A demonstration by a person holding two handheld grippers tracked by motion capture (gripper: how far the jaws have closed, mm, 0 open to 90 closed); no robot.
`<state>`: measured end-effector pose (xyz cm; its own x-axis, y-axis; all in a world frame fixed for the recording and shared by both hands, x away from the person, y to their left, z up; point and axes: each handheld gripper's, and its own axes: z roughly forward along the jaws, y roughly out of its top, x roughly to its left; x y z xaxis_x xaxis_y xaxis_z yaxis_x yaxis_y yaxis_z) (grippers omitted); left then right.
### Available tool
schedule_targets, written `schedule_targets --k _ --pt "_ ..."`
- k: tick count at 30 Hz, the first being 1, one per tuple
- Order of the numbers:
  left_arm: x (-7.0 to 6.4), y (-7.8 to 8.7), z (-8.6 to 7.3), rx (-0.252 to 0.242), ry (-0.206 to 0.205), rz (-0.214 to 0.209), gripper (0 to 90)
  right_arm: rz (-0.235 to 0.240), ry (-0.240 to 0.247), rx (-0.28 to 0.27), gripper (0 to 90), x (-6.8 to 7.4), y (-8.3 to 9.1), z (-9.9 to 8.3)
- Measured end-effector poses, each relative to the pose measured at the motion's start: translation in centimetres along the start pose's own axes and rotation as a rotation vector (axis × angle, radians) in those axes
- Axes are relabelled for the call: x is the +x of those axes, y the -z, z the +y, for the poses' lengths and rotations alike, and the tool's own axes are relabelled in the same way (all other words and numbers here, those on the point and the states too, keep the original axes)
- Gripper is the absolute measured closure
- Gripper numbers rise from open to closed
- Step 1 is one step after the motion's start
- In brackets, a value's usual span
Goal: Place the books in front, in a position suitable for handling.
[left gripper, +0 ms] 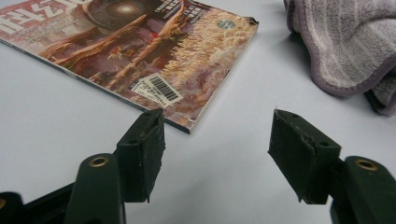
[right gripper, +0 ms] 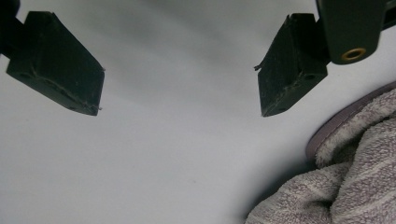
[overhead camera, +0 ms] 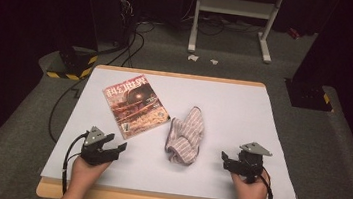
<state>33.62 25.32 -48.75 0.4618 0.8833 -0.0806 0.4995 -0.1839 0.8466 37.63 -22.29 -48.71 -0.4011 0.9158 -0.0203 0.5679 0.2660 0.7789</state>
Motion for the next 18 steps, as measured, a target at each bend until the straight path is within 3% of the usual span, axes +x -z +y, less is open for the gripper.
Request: schedule_targets --k 9,11,15,16,18 --pt "-0.32 -0.31 0.13 0.002 -0.013 -0.026 32.8 0.0 0.001 -0.027 7.2 -0.03 0.05 -0.37" --pt "-0.31 -0.43 0.15 0.002 -0.014 -0.026 32.6 -0.019 0.021 -0.033 4.8 -0.01 0.17 -0.65" --pt "-0.25 -0.46 0.21 -0.005 -0.006 -0.035 32.5 -0.02 0.008 -0.033 4.2 -0.07 0.37 -0.76" --pt "-0.24 -0.46 0.23 -0.006 -0.006 -0.036 32.3 -0.04 0.008 -0.058 4.3 0.04 0.65 -0.91" --pt "-0.23 -0.4 0.31 -0.007 -0.006 -0.04 32.3 -0.031 -0.012 -0.069 4.4 0.05 0.89 -0.94"
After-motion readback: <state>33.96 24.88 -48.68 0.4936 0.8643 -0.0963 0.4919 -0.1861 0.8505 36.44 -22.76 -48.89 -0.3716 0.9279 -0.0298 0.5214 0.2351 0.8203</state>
